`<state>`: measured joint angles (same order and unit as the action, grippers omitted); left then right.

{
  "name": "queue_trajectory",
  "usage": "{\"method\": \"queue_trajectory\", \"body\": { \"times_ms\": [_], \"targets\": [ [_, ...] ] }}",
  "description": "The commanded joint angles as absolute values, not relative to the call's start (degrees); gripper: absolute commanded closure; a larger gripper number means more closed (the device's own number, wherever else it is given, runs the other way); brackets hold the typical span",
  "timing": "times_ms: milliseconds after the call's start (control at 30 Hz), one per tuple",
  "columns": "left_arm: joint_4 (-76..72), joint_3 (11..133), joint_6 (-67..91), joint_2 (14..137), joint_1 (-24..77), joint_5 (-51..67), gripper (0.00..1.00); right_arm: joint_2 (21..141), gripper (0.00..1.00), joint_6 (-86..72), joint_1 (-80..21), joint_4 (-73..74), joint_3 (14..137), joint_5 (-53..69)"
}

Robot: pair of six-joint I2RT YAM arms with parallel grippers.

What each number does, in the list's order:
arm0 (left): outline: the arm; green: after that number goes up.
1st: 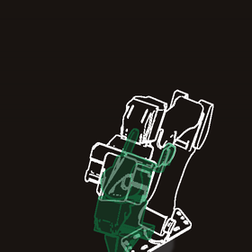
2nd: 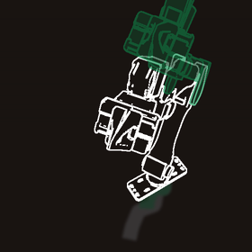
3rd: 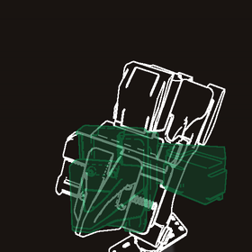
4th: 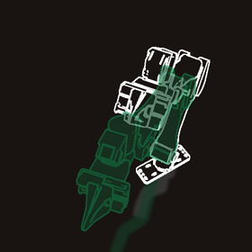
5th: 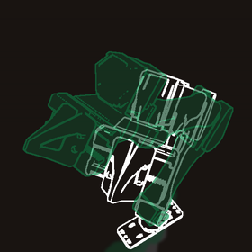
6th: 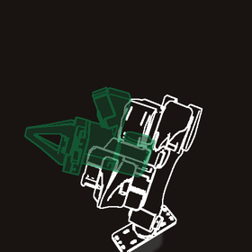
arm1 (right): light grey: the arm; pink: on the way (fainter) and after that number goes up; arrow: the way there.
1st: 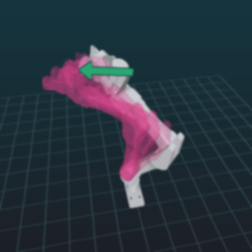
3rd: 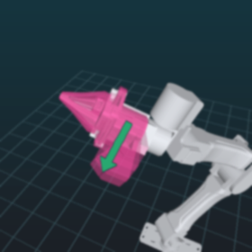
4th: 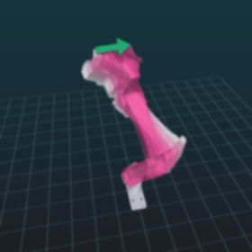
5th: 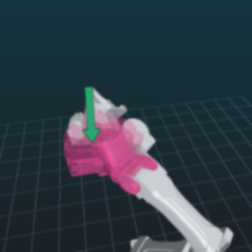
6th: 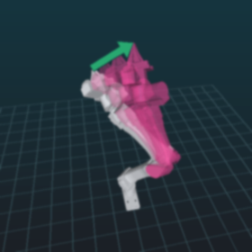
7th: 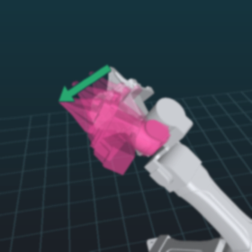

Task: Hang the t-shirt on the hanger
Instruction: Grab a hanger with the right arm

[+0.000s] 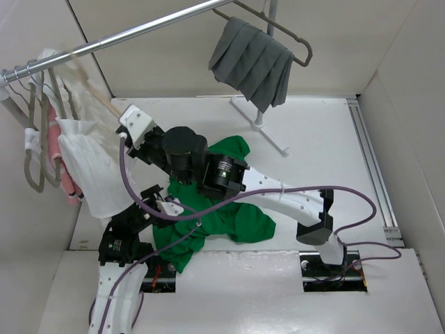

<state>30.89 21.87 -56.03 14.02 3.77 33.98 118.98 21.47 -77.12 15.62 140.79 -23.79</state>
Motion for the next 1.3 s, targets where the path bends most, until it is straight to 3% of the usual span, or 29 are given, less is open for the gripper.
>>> {"method": "queue_trajectory", "body": {
  "times_ms": [0,100,433,700,933,1267],
  "targets": [
    [29.0,21.27,-55.02,13.36,4.04,34.37,0.29,116.81,0.83,17.41,-74.71,15.82,139.58,-21.18],
    [29.0,21.27,-55.02,13.36,4.04,34.37,0.29,114.7,1.0,17.4,-74.71,14.42,136.76,-21.71],
    [26.73,21.79,-53.62,12.22,4.04,34.37,0.3,110.48,1.0,15.47,-74.71,7.66,134.21,-32.51],
    [27.33,23.38,-54.76,9.4,4.04,40.6,0.29,107.5,1.0,23.2,-74.71,3.17,134.83,-35.95],
    [25.4,23.99,-54.76,12.74,4.04,42.53,0.29,99.85,1.0,25.22,-74.71,0.7,125.17,-33.58],
    [23.73,25.66,-54.57,18.8,4.04,49.21,0.31,81.67,1.0,17.94,-68.21,0.18,98.02,-25.23]
  ]
}}
